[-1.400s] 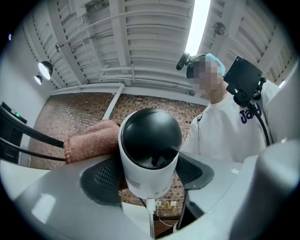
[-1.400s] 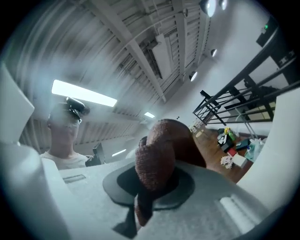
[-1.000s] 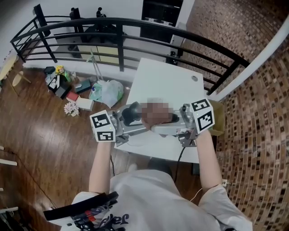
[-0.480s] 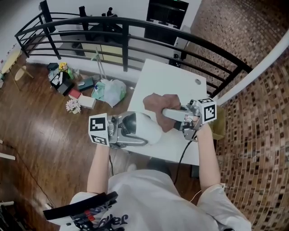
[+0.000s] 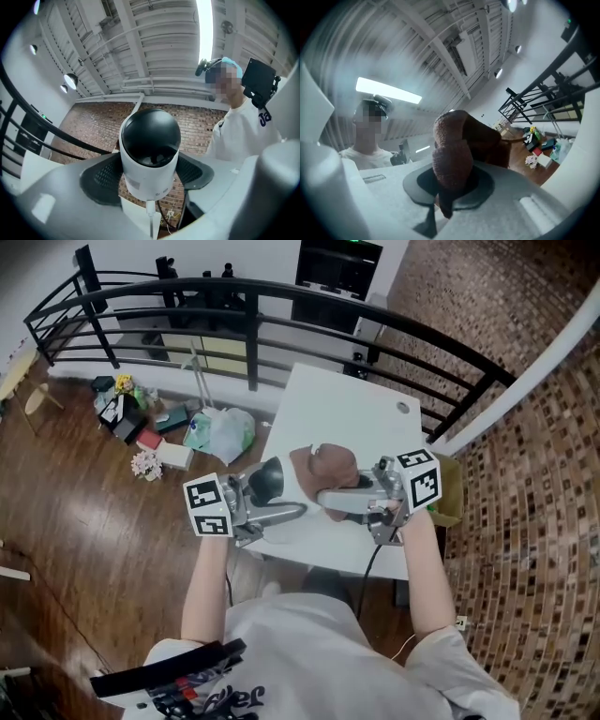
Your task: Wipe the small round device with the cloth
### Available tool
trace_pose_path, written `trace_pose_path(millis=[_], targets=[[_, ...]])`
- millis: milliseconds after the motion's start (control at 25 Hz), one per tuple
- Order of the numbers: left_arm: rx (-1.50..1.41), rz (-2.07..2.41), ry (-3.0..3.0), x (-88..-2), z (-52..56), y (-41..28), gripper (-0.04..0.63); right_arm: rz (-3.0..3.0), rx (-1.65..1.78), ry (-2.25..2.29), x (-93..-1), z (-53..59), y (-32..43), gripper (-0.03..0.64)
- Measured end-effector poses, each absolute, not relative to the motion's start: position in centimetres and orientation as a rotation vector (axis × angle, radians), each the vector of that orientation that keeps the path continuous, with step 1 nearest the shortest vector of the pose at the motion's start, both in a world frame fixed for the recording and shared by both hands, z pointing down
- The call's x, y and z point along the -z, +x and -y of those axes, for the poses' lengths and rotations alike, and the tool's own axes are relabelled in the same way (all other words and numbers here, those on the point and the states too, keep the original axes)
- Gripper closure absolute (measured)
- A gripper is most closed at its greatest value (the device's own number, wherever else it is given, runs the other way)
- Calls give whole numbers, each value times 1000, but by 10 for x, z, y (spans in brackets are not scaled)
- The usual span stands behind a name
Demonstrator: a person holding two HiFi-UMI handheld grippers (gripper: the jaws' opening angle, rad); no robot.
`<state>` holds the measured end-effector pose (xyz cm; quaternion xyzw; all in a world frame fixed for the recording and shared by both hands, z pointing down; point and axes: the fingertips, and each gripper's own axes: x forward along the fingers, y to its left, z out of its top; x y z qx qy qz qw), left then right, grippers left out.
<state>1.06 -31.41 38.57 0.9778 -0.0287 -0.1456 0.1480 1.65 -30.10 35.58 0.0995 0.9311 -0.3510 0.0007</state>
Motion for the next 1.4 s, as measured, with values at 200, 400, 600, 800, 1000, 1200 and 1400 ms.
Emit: trace_pose_path(millis=[200,400,600,800,1000,1200,1400], targets=[[469,154,2794,-379,328,10,218,-3078,1021,364,-363,268,-3,594],[498,-17,2838,-370,300,3,218,-2913,977,194,-336,307,40,594],[611,-348,2870,-347,253,4,218,-2875,1110,102,-362,333,43,594],[698,-414,2834,-327,263,2,218,-2729,1260,302,-366,332,18,595],[658,-263,2843,-335,281,-4,218,-2673,1148,354,-329,323,31,595],[691,-49,2788,-343,314,-2,218,-2993,942,357,-323,280,12,594],[723,31,2747,-349,326,-8,218,-3128,904,378,-346,257,-13,595]])
